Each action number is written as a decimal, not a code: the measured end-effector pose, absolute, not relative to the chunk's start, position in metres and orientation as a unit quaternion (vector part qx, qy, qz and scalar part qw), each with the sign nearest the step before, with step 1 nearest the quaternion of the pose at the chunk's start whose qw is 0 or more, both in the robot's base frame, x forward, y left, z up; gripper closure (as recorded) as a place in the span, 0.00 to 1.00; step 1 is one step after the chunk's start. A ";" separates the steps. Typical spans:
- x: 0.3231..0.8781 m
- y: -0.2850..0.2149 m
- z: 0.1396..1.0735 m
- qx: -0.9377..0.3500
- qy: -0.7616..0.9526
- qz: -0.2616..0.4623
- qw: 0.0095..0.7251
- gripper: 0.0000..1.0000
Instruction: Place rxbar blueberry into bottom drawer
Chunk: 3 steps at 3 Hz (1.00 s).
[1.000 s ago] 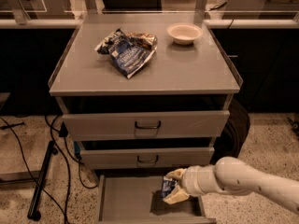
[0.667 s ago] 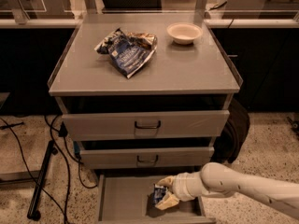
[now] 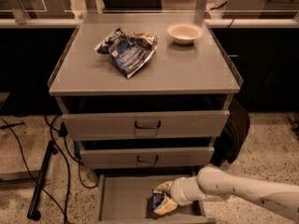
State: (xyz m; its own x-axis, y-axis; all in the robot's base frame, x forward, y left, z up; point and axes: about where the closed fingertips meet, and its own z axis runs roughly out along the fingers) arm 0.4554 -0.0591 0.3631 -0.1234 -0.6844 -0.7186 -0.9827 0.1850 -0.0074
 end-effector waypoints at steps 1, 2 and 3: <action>0.471 -0.062 0.330 -0.604 0.698 0.225 0.312 1.00; 0.485 -0.063 0.295 -0.612 0.683 0.217 0.333 1.00; 0.501 -0.066 0.265 -0.610 0.673 0.215 0.358 1.00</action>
Offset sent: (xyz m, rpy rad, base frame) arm 0.0546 -0.0101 -0.1162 0.0184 -0.1828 0.0374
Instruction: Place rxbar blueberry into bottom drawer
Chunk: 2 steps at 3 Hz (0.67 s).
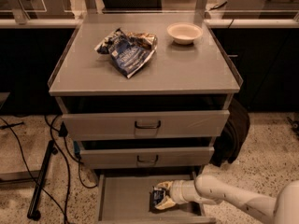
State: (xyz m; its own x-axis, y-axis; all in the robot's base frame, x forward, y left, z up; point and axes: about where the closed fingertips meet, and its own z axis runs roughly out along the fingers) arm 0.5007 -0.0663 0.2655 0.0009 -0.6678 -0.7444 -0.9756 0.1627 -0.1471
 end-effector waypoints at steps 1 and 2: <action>0.516 -0.067 0.238 -0.603 0.672 0.217 0.369 1.00; 0.529 -0.065 0.210 -0.598 0.677 0.224 0.367 1.00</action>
Offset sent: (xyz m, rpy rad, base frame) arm 0.0499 0.0006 -0.0927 0.0333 0.0287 -0.0317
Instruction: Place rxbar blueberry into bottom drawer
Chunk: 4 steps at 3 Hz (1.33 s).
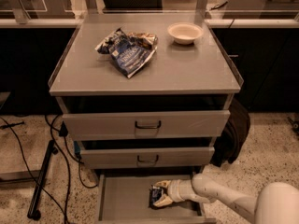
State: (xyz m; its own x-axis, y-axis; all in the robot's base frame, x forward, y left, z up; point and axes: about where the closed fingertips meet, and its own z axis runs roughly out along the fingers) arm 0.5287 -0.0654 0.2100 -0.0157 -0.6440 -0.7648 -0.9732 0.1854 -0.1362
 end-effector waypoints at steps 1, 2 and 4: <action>0.541 -0.060 0.183 -0.593 0.681 0.235 0.359 1.00; 0.552 -0.054 0.161 -0.590 0.684 0.247 0.351 1.00; 0.564 -0.037 0.118 -0.590 0.684 0.275 0.330 1.00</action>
Offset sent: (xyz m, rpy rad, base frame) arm 0.0407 0.0134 -0.0741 0.0196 0.0865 0.0057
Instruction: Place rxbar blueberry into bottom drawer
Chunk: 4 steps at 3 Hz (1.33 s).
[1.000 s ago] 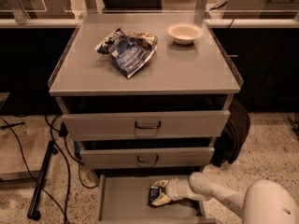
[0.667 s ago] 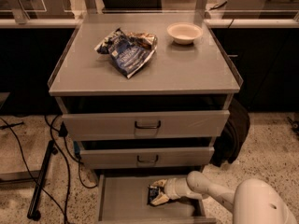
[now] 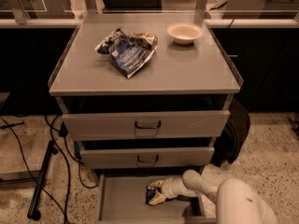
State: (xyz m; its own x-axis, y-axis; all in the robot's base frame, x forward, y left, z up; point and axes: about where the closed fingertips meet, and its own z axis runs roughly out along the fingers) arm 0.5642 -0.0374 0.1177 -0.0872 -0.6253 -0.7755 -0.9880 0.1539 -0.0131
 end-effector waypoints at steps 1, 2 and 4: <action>0.564 -0.035 0.112 -0.589 0.685 0.276 0.329 1.00; 0.564 -0.035 0.112 -0.589 0.685 0.276 0.329 0.81; 0.562 -0.034 0.114 -0.591 0.682 0.273 0.332 0.35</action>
Offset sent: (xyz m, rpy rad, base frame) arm 0.0001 0.0019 -0.0048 0.0003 0.0035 -0.0001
